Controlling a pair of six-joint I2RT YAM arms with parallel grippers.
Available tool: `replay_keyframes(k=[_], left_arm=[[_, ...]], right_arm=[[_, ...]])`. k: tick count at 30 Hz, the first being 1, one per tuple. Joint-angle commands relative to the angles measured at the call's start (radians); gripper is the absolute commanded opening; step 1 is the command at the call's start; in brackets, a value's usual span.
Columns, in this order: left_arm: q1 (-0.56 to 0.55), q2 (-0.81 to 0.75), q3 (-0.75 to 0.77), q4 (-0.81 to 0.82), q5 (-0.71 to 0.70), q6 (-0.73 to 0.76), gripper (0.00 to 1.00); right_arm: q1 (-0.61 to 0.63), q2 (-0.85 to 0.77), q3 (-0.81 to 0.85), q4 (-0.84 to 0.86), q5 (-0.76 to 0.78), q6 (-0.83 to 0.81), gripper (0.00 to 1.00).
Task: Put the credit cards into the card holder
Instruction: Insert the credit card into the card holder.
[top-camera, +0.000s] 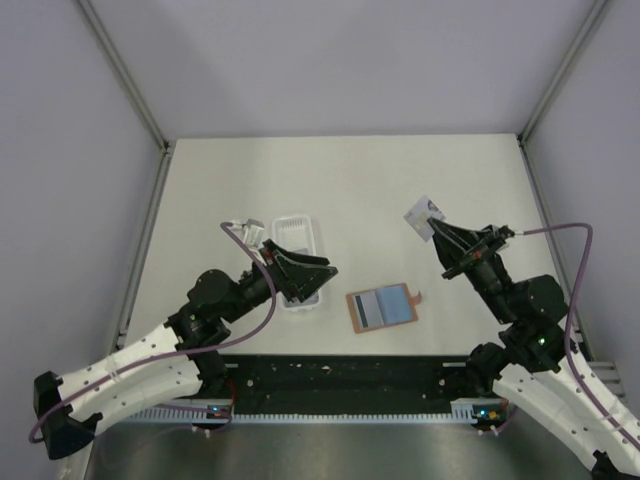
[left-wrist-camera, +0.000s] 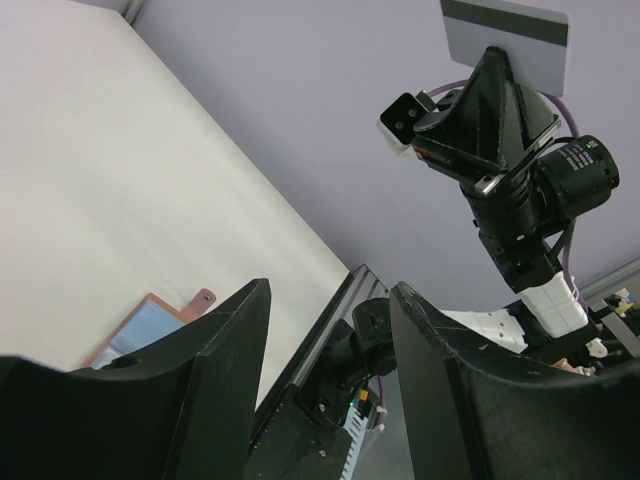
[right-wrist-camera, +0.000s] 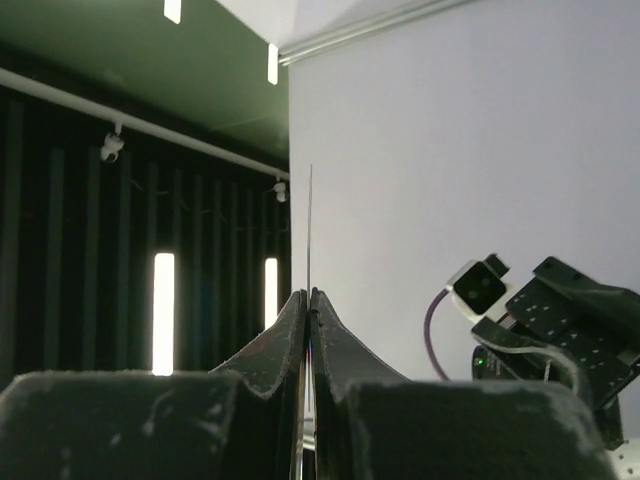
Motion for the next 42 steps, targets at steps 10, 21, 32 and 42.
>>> replay_keyframes(k=[10,21,32,42], left_arm=[[-0.001,-0.044,-0.023,0.011,-0.015,-0.007,0.57],[-0.001,-0.044,-0.013,-0.044,-0.055,-0.001,0.56],[-0.004,0.136,0.106,-0.259,-0.130,0.037,0.56],[-0.027,0.267,0.101,-0.175,-0.125,0.063,0.55]], right_arm=[[0.000,0.001,0.030,0.149,-0.029,0.219,0.00],[0.000,0.050,0.102,-0.322,0.181,-0.800,0.00],[-0.003,0.335,0.226,-0.695,0.162,-1.435,0.00],[-0.002,0.605,0.466,-1.112,-0.055,-1.587,0.00]])
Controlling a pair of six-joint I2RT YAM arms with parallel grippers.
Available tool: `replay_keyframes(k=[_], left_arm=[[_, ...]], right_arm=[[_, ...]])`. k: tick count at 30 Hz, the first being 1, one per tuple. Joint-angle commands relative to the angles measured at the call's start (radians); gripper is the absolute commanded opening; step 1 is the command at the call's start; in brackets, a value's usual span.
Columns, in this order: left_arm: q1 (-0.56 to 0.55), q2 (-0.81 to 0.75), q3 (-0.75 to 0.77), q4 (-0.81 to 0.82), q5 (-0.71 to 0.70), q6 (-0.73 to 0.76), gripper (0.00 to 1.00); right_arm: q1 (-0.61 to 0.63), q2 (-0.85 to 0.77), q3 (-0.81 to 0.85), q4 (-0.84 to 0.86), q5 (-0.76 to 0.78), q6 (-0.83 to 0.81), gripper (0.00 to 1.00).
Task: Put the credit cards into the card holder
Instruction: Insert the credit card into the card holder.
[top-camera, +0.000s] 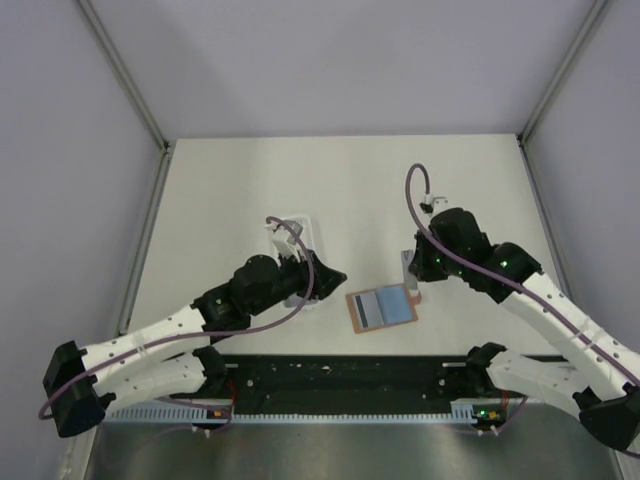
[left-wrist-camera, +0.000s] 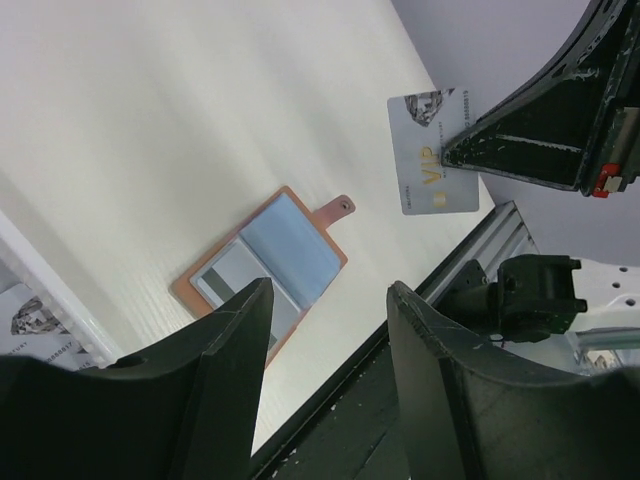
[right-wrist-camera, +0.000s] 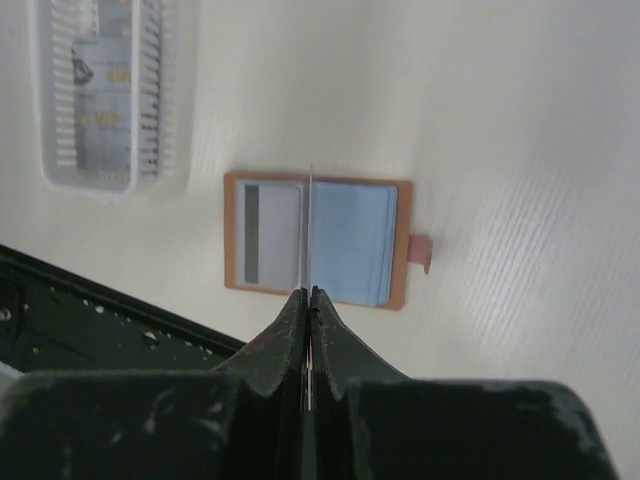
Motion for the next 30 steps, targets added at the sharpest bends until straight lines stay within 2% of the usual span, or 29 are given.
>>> replay_keyframes(k=[1,10,20,30], left_arm=[[-0.022,0.075,0.031,0.105,0.009,0.031,0.54],[-0.098,0.165,0.027,0.189,-0.009,0.028,0.52],[-0.120,0.139,-0.006,0.191,-0.038,0.014,0.52],[-0.121,0.118,-0.023,0.180,-0.047,0.017,0.52]], right_arm=[[-0.001,0.050,0.017,-0.168,-0.085,-0.101,0.00],[-0.007,0.132,-0.132,-0.031,-0.099,-0.117,0.00],[-0.007,0.326,-0.138,0.075,-0.046,-0.037,0.00],[-0.004,0.405,-0.165,0.155,-0.013,-0.037,0.00]])
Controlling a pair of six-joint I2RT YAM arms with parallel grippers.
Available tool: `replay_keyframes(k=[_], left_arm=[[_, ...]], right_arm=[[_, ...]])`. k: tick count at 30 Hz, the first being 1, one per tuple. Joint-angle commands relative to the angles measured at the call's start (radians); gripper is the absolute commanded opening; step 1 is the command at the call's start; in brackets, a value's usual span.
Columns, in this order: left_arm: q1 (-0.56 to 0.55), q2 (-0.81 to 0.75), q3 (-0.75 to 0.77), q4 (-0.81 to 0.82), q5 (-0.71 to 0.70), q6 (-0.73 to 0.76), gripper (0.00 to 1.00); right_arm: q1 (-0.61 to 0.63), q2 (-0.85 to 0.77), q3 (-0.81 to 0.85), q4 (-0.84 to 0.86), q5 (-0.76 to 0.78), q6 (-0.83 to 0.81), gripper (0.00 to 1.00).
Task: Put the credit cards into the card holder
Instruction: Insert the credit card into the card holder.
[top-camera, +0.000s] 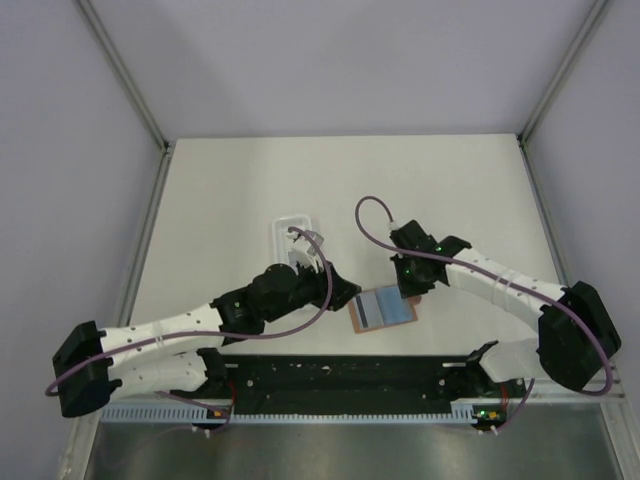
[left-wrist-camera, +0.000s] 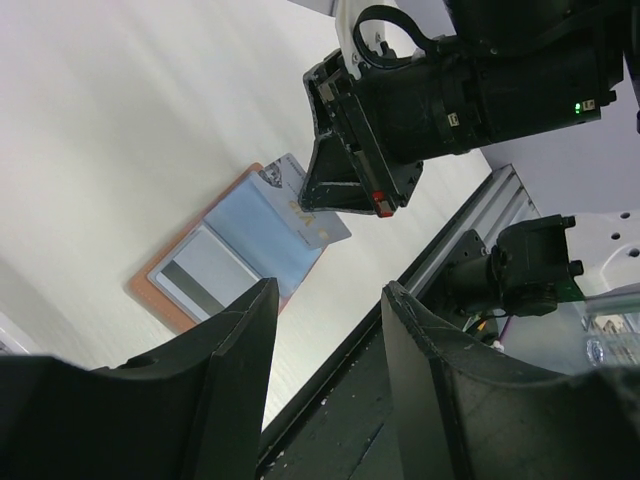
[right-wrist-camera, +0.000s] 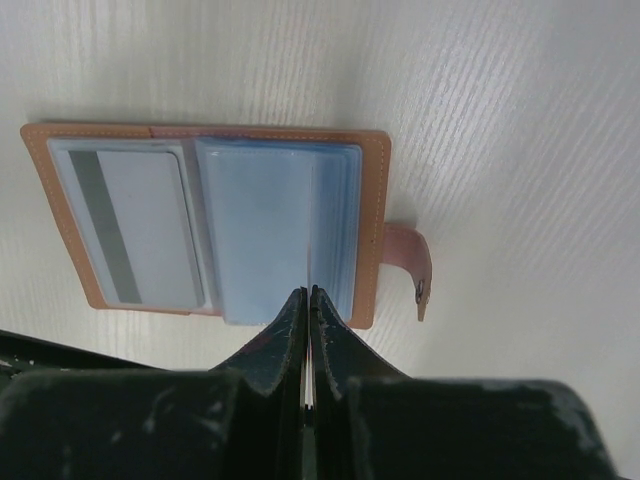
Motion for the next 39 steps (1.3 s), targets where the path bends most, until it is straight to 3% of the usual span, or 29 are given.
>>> replay_keyframes(k=[1,7,12,26,31,39], left_arm=[[-0.005,-0.025,-0.011,0.051,-0.015,-0.001,0.52],[-0.007,-0.028,-0.021,0.059,-0.017,-0.005,0.52],[-0.005,-0.034,-0.028,0.059,-0.017,-0.009,0.52],[-0.005,-0.042,-0.036,0.064,-0.018,-0.010,0.52],[-0.007,-0.039,-0.036,0.065,-0.017,-0.010,0.51],[-0.008,-0.040,-0.034,0.068,-0.017,-0.013,0.52]], right_arm=[[0.000,0.026,-0.013,0.071,0.027,0.011,0.00],[0.029,0.035,-0.052,0.108,0.067,0.040,0.01],[0.072,0.021,-0.077,0.143,0.128,0.080,0.11],[0.124,-0.092,-0.143,0.194,0.248,0.153,0.27],[0.126,-0.172,-0.171,0.208,0.276,0.172,0.27],[0.124,-0.191,-0.189,0.238,0.228,0.161,0.16]])
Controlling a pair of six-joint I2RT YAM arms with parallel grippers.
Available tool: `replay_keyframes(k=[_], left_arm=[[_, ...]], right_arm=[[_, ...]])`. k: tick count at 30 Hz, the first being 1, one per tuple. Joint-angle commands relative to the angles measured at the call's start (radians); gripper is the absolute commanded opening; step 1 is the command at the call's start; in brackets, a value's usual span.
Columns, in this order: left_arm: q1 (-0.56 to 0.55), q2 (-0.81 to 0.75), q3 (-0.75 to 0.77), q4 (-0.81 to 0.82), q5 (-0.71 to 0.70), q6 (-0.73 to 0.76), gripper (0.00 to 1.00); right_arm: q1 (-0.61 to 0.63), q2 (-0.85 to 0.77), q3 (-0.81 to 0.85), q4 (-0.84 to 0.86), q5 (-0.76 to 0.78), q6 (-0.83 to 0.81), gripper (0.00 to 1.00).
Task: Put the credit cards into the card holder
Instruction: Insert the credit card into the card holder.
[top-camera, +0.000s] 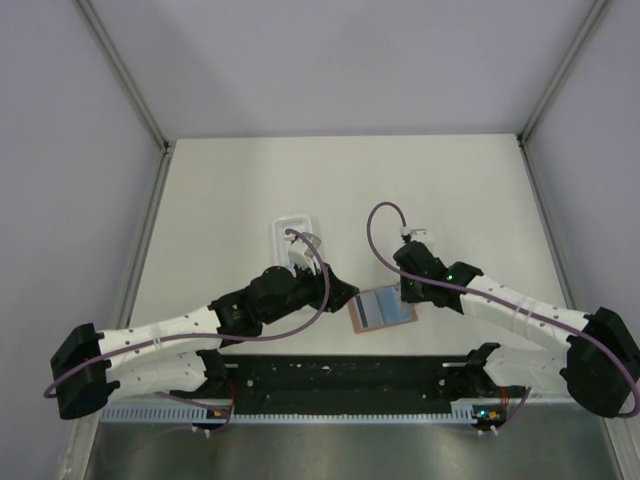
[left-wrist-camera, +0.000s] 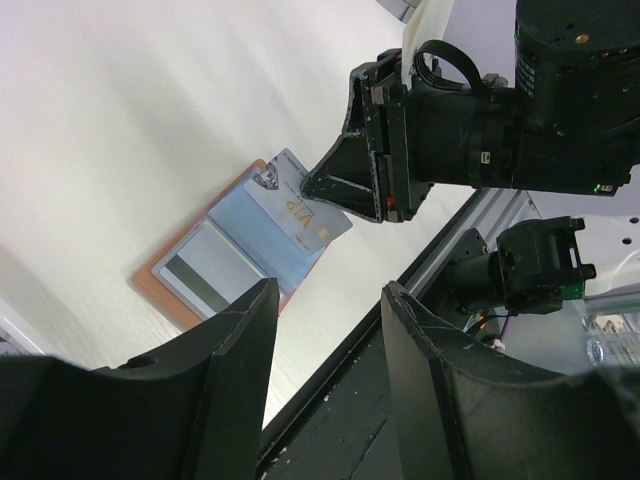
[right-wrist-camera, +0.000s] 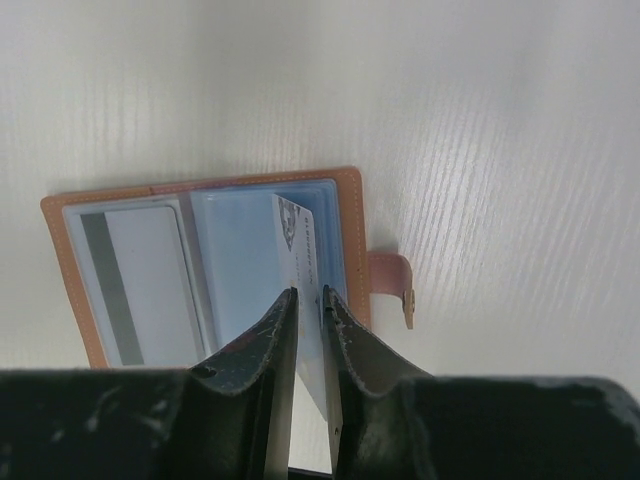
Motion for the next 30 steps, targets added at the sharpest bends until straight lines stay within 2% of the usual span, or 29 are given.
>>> replay_keyframes(k=[1,15,19,25,30], left_arm=[[-0.005,-0.016,-0.007,0.058,-0.013,-0.009,0.52],[-0.006,-0.021,-0.007,0.050,-0.017,-0.009,0.51],[-0.005,-0.015,-0.007,0.050,-0.017,-0.009,0.51],[-0.006,0.025,-0.005,0.039,-0.011,-0.002,0.51],[-0.020,0.069,-0.005,0.036,-0.003,-0.002,0.50]], right_arm=[[0.010,-0.008,-0.015,0.058,-0.017,0.005,0.15],[0.012,0.015,-0.027,0.090,-0.072,-0.010,0.13],[0.012,0.015,-0.023,0.089,-0.072,-0.017,0.00],[0.010,-0.040,0.019,-0.011,-0.005,-0.014,0.00],[0.010,-0.006,0.088,-0.132,0.050,-0.020,0.00]])
